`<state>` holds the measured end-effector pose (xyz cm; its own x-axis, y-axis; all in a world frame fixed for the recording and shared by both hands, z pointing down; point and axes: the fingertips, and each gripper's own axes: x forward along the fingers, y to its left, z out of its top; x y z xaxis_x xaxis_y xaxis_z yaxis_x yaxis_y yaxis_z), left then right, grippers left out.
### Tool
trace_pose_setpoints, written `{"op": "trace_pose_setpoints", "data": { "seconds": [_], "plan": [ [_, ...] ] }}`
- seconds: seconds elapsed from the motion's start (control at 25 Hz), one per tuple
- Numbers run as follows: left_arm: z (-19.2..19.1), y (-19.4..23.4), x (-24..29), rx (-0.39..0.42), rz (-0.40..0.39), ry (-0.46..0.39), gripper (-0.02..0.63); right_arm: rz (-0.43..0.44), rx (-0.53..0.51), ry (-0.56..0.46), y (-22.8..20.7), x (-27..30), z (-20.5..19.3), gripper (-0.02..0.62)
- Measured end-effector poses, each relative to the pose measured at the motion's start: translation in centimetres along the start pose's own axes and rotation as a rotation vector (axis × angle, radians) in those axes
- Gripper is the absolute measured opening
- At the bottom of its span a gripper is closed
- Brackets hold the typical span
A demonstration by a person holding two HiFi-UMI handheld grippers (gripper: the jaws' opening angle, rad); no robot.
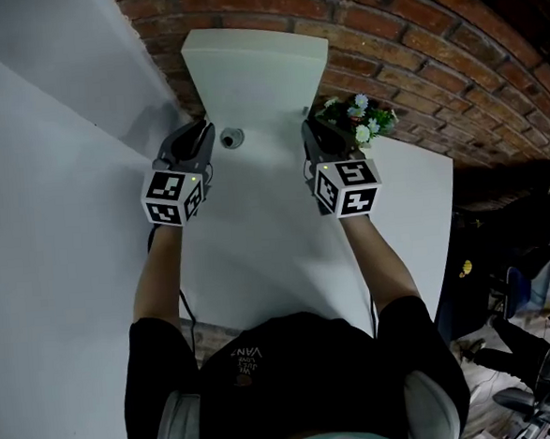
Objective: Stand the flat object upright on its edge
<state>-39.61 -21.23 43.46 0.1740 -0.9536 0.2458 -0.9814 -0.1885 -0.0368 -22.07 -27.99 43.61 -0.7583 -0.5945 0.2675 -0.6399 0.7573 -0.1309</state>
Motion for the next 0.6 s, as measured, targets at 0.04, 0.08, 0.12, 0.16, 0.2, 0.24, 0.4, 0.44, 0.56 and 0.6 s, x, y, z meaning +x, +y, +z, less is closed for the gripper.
{"op": "trace_pose_setpoints", "data": {
  "seconds": [0.04, 0.08, 0.12, 0.16, 0.2, 0.24, 0.4, 0.44, 0.56, 0.6],
  "plan": [
    [0.0, -0.3, -0.4, -0.003, 0.000, -0.003, 0.041, -0.003, -0.003, -0.003, 0.1, -0.3, 0.0, 0.017],
    [0.1, -0.5, -0.7, -0.006, 0.002, -0.009, 0.029, -0.006, -0.007, -0.005, 0.3, -0.6, 0.0, 0.003],
    [0.3, -0.7, -1.1, -0.008, 0.005, -0.015, 0.010, -0.006, -0.012, -0.006, 0.4, -0.8, 0.1, 0.000],
    [0.4, -0.9, -1.5, -0.011, 0.009, -0.020, 0.002, -0.004, -0.017, -0.006, 0.6, -1.1, 0.0, 0.000],
    [0.5, -1.0, -1.9, -0.017, 0.013, -0.025, 0.002, -0.001, -0.019, -0.005, 0.8, -1.4, 0.0, 0.000],
    [0.6, -1.2, -2.4, -0.024, 0.017, -0.028, 0.002, 0.001, -0.020, -0.003, 1.0, -1.8, -0.2, 0.000],
    [0.7, -2.4, -4.2, -0.058, 0.026, -0.041, 0.002, -0.007, -0.019, 0.001, 1.3, -3.5, -0.5, 0.000],
    [0.7, -2.6, -4.7, -0.064, 0.027, -0.042, 0.002, -0.008, -0.022, 0.002, 1.5, -3.9, -0.4, 0.000],
    [0.5, -3.5, -6.1, -0.077, 0.027, -0.043, 0.002, -0.009, -0.026, 0.001, 1.9, -5.2, -0.4, 0.000],
    [0.4, -3.8, -6.6, -0.082, 0.026, -0.044, 0.002, -0.009, -0.026, -0.001, 2.0, -5.7, -0.3, 0.000]
  ]
}}
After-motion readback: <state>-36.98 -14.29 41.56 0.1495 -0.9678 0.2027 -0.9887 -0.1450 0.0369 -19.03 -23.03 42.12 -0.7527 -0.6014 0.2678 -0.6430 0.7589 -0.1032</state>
